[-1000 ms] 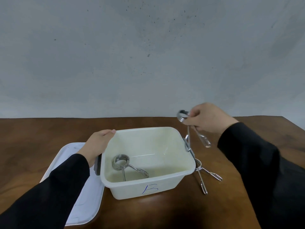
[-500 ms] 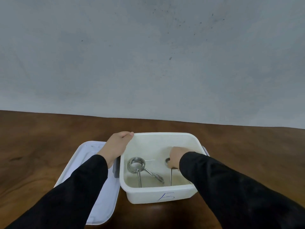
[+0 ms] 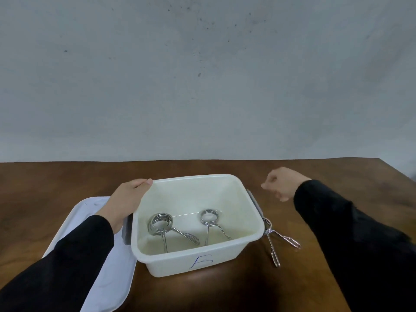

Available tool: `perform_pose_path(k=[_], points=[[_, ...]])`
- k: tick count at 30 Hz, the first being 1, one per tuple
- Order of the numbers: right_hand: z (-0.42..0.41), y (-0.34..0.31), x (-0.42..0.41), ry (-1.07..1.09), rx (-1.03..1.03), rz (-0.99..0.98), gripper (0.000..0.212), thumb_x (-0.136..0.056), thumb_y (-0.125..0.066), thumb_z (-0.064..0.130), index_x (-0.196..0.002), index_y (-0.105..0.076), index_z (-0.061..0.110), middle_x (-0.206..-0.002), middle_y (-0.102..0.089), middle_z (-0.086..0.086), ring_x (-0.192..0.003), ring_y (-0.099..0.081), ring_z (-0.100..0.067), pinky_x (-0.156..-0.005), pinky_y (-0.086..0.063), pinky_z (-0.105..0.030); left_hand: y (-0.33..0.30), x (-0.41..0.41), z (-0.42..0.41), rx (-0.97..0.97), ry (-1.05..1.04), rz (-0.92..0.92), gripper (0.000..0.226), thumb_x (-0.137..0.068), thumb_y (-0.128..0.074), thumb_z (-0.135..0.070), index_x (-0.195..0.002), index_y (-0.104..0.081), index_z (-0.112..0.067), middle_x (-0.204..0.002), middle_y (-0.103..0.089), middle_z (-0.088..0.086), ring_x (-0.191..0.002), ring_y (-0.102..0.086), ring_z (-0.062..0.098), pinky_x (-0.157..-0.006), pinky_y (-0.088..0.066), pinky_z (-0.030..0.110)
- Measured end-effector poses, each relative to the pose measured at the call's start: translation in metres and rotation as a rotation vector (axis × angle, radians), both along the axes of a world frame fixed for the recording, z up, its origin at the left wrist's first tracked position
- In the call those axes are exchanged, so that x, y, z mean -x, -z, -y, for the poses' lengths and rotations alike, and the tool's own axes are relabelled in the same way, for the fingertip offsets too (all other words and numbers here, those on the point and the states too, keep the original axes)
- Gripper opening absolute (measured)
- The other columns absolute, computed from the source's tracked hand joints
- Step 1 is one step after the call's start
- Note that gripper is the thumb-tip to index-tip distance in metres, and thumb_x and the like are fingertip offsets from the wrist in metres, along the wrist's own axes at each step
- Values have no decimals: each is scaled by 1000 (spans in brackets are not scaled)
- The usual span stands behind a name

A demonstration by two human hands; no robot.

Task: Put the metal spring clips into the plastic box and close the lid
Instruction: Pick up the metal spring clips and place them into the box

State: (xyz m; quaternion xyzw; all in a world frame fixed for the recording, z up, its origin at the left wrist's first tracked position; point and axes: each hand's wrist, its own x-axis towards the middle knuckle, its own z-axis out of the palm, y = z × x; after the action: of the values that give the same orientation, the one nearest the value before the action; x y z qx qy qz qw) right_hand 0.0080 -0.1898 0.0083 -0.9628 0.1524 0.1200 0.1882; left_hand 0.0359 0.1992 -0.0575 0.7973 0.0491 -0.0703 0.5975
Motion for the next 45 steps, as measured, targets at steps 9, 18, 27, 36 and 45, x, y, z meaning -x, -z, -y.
perform_pose_path(k=[9, 18, 27, 36, 45], points=[[20, 93, 39, -124, 92, -292, 39, -79, -77, 41, -111, -64, 22, -110, -65, 2, -101, -62, -18, -84, -52, -31, -3, 3, 7, -17, -11, 30, 22, -102, -57, -33, -90, -73, -26, -88, -69, -13, -77, -60, 1, -62, -42, 18], [25, 95, 38, 76, 121, -139, 20, -83, -73, 30, -94, -75, 14, -91, -71, -1, -85, -67, -18, -75, -55, -28, 0, 1, 2, 21, -21, 2, 24, -100, -60, -37, -103, -76, -20, -101, -76, -2, -95, -69, 19, -75, -50, 29], [-41, -76, 26, -41, -57, 385, 17, -79, -72, 35, -73, -68, 19, -67, -64, 1, -57, -56, -16, -53, -41, -26, -3, 4, 5, 32, -35, -4, 22, -102, -56, -34, -94, -73, -24, -99, -74, -2, -93, -66, 18, -75, -49, 26], [-148, 34, -28, -397, 342, -142, 35, -81, -56, 43, -68, -62, 11, -64, -56, 0, -71, -58, -27, -66, -46, -27, 4, -1, 0, 72, -7, -8, 35, -102, -56, -35, -101, -76, -6, -91, -72, 5, -83, -61, 18, -77, -47, 32], [-145, 87, -41, -365, 347, -242, 36, -76, -70, 46, -67, -51, 17, -65, -51, 4, -76, -56, -28, -72, -42, -30, 12, -7, -2, 47, -22, 15, 34, -102, -55, -36, -107, -75, -9, -93, -64, 6, -87, -54, 18, -75, -43, 28]])
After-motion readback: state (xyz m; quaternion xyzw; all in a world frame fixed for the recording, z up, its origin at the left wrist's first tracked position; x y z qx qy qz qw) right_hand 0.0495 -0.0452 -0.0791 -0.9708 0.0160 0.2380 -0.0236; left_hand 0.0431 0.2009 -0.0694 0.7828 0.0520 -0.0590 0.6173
